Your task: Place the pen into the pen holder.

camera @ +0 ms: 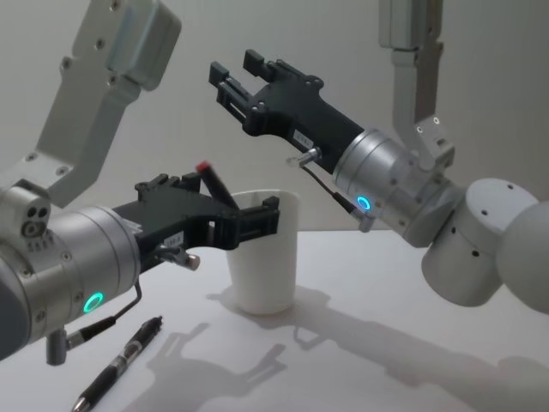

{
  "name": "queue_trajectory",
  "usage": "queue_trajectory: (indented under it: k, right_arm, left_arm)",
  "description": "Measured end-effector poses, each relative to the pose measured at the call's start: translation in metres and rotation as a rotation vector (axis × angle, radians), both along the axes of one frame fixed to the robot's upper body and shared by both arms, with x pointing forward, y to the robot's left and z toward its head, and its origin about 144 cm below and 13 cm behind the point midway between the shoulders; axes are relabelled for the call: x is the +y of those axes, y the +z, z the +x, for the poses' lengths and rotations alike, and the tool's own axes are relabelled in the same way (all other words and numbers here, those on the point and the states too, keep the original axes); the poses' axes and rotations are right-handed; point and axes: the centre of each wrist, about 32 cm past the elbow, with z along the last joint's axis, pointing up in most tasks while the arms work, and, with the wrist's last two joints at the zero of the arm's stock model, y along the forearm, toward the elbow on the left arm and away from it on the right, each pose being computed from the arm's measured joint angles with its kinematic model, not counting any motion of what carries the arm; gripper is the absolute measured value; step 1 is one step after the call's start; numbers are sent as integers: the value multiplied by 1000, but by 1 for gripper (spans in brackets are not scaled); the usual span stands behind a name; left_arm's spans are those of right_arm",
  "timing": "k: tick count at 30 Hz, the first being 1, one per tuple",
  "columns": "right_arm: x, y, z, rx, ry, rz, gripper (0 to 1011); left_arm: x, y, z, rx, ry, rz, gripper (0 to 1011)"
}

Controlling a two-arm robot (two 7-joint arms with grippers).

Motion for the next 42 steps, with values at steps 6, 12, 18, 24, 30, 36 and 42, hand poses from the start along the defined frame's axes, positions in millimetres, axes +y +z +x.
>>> queue_trajectory:
  k: [6, 12, 18, 24, 30, 36, 42]
  right_arm:
    - [0, 0, 1, -5, 5, 5, 675]
    - [0, 0, 2, -10, 10, 8, 864]
    - [1, -1, 2, -12, 11, 12, 1001]
    - [0, 0, 2, -19, 0, 20, 1001]
    - [-1, 0, -4, -20, -31, 36, 1001]
    - [-6, 1, -18, -6, -92, 59, 1001]
    - [-16, 3, -43, 13, -177, 89, 1001]
  left_arm:
    - [0, 0, 0, 0, 0, 0, 1000]
    - [0, 0, 0, 0, 0, 0, 1000]
    - [0, 0, 0, 0, 0, 0, 1000]
    - [0, 0, 0, 0, 0, 0, 1000]
    - [0, 0, 0, 0, 0, 0, 1000]
    - [0, 0, 0, 0, 0, 0, 1000]
    - [0, 0, 0, 0, 0, 0, 1000]
